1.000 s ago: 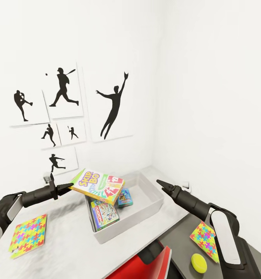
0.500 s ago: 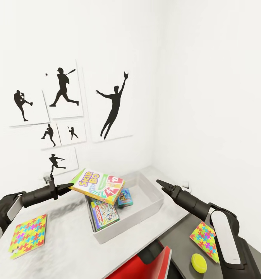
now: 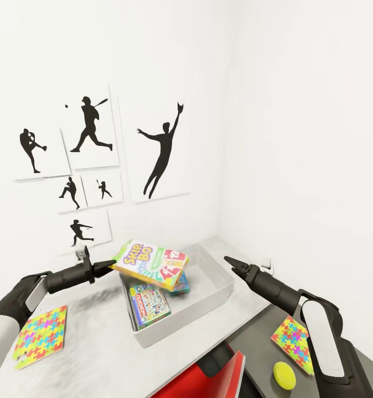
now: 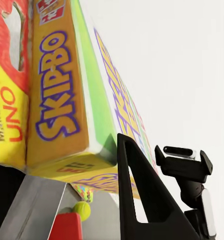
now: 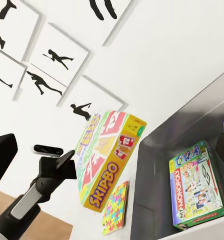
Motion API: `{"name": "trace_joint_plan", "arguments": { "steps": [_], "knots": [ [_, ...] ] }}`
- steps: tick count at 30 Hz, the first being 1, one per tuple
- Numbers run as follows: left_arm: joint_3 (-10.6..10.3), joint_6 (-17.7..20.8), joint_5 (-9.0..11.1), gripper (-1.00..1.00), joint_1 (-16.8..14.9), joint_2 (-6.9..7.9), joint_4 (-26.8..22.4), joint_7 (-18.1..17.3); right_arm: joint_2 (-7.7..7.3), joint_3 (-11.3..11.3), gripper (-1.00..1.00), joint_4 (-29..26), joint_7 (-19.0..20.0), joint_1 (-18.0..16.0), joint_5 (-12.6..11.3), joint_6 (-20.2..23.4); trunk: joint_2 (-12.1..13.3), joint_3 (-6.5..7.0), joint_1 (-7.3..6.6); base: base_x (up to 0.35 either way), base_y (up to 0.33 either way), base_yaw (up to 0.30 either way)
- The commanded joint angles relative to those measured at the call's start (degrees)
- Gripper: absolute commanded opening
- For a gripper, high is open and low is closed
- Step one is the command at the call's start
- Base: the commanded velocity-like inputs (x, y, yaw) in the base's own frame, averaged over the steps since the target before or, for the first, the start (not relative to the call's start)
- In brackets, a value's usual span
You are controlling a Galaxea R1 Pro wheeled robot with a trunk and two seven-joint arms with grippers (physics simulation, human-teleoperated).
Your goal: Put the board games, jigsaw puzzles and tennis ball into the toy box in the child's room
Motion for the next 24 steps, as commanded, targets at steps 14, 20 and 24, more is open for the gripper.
{"name": "trace_joint_plan", "arguments": {
  "steps": [14,20,24],
  "knots": [
    [17.9,-3.0,1.5,-1.00,0.2,-15.86,0.6,26.0,0.56,-0.4,1.00,0.3,0.1,0.0,0.6,-0.1,-0.1,-0.09,0.02,0.000,0.000,0.000],
    [18.0,-3.5,0.9,-1.00,2.2,-17.82,2.6,27.3,0.78,-0.3,1.00,0.4,0.0,-0.1,0.6,-0.2,-0.1,-0.09,0.02,0.000,0.000,0.000],
    [16.0,-2.2,0.4,-1.00,3.1,-19.16,3.9,26.0,0.37,-0.3,1.00,0.5,0.0,-0.1,0.6,-0.3,-0.1,-0.09,0.02,0.000,0.000,0.000]
  ]
}}
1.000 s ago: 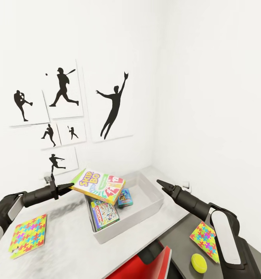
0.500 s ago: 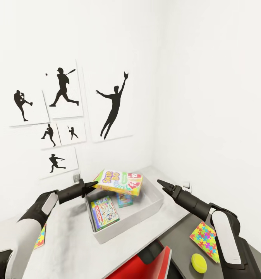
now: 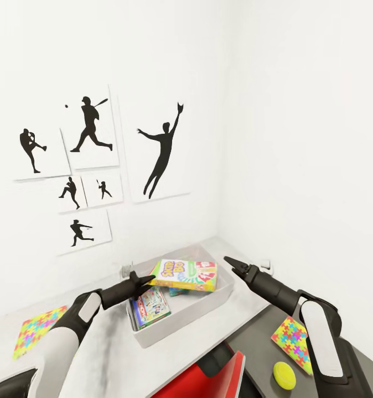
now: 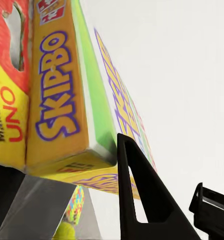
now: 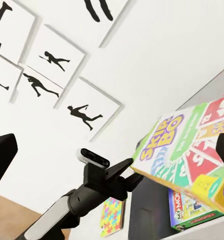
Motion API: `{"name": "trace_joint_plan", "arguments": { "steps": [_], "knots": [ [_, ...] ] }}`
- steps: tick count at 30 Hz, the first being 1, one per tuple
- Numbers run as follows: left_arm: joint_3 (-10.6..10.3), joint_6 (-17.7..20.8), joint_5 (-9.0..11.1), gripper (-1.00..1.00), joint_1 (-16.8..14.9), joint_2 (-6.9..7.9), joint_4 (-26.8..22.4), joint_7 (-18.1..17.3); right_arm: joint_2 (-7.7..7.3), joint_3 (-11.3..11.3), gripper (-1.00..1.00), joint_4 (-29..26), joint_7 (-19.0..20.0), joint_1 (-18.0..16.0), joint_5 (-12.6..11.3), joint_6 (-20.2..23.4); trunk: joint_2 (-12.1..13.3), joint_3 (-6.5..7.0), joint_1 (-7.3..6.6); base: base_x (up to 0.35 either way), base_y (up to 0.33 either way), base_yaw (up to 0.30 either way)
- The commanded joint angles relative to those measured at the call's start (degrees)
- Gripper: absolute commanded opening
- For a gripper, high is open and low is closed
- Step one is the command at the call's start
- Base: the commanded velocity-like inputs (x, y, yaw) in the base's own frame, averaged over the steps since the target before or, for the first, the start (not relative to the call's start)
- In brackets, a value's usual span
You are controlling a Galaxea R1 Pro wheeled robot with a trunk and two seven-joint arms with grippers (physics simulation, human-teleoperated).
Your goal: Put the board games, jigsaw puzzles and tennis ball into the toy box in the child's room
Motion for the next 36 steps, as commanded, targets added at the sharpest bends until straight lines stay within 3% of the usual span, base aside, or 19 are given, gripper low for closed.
{"name": "trace_joint_plan", "arguments": {
  "steps": [1,8,19,23,24,27,31,36],
  "knots": [
    [0.3,0.6,0.2,-1.00,-0.1,-0.35,0.0,-0.5,0.01,-0.2,1.00,0.0,0.5,-0.1,0.3,0.4,-0.1,-0.09,0.01,0.000,0.000,0.000],
    [0.3,3.1,0.2,-1.00,0.1,-2.52,0.0,-2.0,-0.07,-0.2,1.00,0.0,0.5,-0.1,0.3,0.3,-0.1,-0.09,0.01,0.000,0.000,0.000],
    [1.1,3.3,0.4,-1.00,0.1,-2.42,-0.2,-1.5,-0.07,-0.2,1.00,0.0,0.3,-0.1,0.3,0.3,-0.1,-0.09,0.01,0.000,0.000,0.000],
    [2.5,3.2,0.5,-1.00,0.1,-2.54,-0.2,-0.2,-0.07,-0.1,1.00,0.0,0.4,-0.1,0.3,0.3,-0.1,-0.09,0.01,0.000,0.000,0.000],
    [5.5,3.2,0.5,-1.00,0.1,-2.61,-0.2,3.8,-0.07,-0.1,1.00,0.0,0.4,-0.1,0.3,0.3,-0.1,-0.09,0.01,0.000,0.000,0.000],
    [7.5,3.1,0.6,-1.00,0.1,-3.02,-0.2,6.7,-0.07,-0.2,1.00,0.1,0.5,-0.1,0.3,0.3,-0.1,-0.09,0.01,0.000,0.000,0.000],
    [10.3,3.0,0.6,-1.00,0.1,-3.51,-0.9,8.1,-0.09,-0.2,1.00,0.1,0.5,-0.1,0.3,0.4,-0.1,-0.09,0.01,0.000,0.000,0.000],
    [11.6,2.9,0.6,-1.00,0.1,-4.82,-4.1,8.5,-0.14,-0.3,1.00,0.1,0.5,-0.1,0.3,0.4,-0.1,-0.09,0.01,0.000,0.000,0.000]
  ]
}}
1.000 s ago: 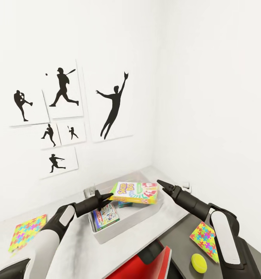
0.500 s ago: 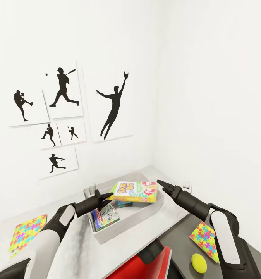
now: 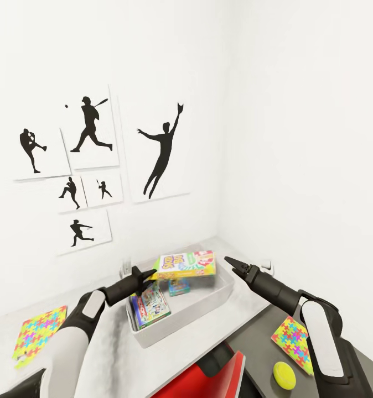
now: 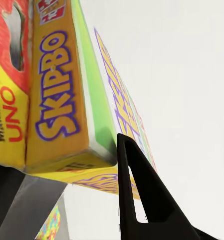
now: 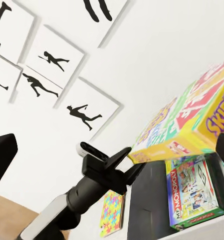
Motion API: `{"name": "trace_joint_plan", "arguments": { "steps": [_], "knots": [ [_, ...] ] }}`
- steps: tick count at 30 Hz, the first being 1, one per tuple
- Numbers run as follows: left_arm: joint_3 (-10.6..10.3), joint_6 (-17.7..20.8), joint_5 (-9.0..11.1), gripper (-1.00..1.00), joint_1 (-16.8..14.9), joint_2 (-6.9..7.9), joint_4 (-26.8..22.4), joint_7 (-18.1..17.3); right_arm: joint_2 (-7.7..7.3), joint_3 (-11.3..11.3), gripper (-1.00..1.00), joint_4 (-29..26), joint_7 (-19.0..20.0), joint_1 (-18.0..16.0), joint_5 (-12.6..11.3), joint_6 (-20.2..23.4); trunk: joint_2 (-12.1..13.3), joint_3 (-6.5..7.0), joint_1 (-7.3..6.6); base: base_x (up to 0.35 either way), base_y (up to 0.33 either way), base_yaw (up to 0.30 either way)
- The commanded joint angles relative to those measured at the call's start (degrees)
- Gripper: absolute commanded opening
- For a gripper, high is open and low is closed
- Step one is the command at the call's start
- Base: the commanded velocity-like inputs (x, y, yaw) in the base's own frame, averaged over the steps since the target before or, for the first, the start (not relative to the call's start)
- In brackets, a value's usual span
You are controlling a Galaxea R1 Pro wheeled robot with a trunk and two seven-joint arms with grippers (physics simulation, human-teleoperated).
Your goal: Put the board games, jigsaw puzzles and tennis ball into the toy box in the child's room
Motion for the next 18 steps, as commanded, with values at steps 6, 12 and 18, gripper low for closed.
{"name": "trace_joint_plan", "arguments": {
  "steps": [6,12,18],
  "knots": [
    [2.5,0.3,-0.4,-1.00,0.4,-2.67,-5.5,0.1,0.04,-0.2,1.00,0.0,0.5,-0.1,0.3,0.3,-0.1,-0.10,0.01,0.000,0.000,0.000],
    [3.7,0.3,-0.4,-1.00,1.3,-3.32,-7.1,1.1,0.04,-0.2,1.00,0.0,0.5,-0.1,0.3,0.3,-0.1,-0.10,0.01,0.000,0.000,0.000],
    [8.8,0.8,-0.5,-1.00,3.8,-5.55,-12.6,1.9,0.04,-0.2,1.00,0.0,0.5,-0.1,0.3,0.3,-0.1,-0.10,0.01,0.000,0.000,0.000]
  ]
}}
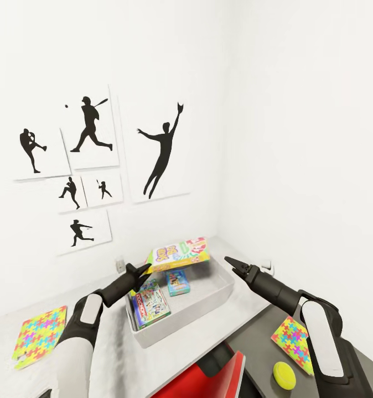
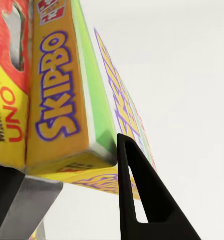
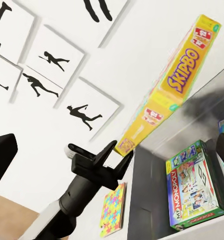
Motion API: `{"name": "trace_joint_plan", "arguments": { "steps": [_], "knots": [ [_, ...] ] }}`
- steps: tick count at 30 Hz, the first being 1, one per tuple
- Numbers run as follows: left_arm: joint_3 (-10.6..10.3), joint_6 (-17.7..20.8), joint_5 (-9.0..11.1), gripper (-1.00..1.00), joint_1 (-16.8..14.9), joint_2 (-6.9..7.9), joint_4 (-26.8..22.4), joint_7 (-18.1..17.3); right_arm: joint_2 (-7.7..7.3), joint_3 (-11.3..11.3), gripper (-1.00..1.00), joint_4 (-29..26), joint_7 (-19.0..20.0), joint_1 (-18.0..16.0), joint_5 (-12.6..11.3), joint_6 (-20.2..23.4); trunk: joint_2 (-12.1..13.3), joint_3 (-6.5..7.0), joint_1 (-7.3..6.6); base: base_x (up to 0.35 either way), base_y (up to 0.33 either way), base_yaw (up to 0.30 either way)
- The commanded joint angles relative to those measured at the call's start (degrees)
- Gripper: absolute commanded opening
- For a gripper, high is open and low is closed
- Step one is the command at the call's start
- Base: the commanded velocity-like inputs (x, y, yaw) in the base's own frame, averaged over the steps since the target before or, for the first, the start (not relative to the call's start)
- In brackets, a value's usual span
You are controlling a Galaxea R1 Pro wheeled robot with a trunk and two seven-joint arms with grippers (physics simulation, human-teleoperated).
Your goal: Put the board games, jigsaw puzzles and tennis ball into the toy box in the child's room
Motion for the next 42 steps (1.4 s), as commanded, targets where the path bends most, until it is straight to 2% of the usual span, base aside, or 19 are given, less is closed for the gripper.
{"name": "trace_joint_plan", "arguments": {
  "steps": [1,4,6,9,18,21,28,42],
  "knots": [
    [0.7,0.5,-0.2,-1.00,0.8,-0.67,-2.3,0.5,0.06,-0.2,1.00,0.0,0.4,-0.1,0.3,0.3,-0.1,-0.09,0.02,0.000,0.000,0.000],
    [1.3,2.8,0.0,-1.00,3.0,-2.00,-8.3,3.7,0.06,-0.2,1.00,0.0,0.4,0.0,0.3,0.3,-0.1,-0.09,0.02,0.000,0.000,0.000],
    [1.4,5.7,0.5,-1.00,4.1,-2.12,-11.7,6.2,0.06,-0.2,1.00,0.0,0.4,-0.1,0.3,0.3,-0.1,-0.09,0.02,0.000,0.000,0.000],
    [1.6,7.3,1.7,-1.00,5.2,-2.12,-13.4,7.7,0.06,-0.2,1.00,0.0,0.4,-0.1,0.3,0.3,-0.1,-0.09,0.02,0.000,0.000,0.000],
    [2.2,8.0,4.1,-1.00,6.7,-2.12,-14.2,10.2,0.06,-0.2,1.00,0.0,0.4,-0.1,0.3,0.3,-0.1,-0.09,0.02,0.000,0.000,0.000],
    [2.2,8.0,4.2,-1.00,7.2,-2.12,-14.4,10.5,0.06,-0.2,1.00,0.0,0.4,-0.1,0.3,0.3,-0.1,-0.09,0.02,0.000,0.000,0.000],
    [2.2,8.2,4.5,-1.00,7.5,-2.12,-14.6,14.2,0.06,-0.2,1.00,0.0,0.4,-0.1,0.3,0.3,-0.1,-0.09,0.02,0.000,0.000,0.000],
    [2.2,8.4,4.6,-1.00,7.6,-2.12,-14.6,14.7,0.06,-0.2,1.00,0.0,0.4,-0.1,0.3,0.3,-0.1,-0.09,0.02,0.000,0.000,0.000]
  ]
}}
